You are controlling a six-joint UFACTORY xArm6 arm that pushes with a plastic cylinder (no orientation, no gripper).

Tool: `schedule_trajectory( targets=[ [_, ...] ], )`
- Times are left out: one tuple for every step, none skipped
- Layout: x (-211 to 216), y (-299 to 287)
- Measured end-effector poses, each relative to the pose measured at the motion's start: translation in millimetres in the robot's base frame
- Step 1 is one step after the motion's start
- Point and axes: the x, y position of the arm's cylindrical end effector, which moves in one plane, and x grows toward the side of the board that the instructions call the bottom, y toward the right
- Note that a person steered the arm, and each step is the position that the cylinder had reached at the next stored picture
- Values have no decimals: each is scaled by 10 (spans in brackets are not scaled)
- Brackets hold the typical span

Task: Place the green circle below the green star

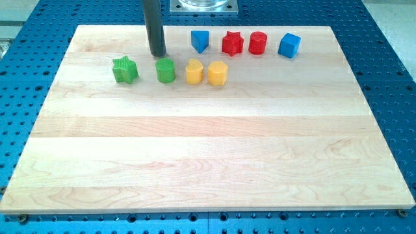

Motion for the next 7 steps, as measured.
schedule_trajectory(
  targets=[
    [0, 0],
    [48, 22],
    [242, 34],
    [556, 88],
    [643, 117],
    [941, 462],
    [1322, 948]
  ],
)
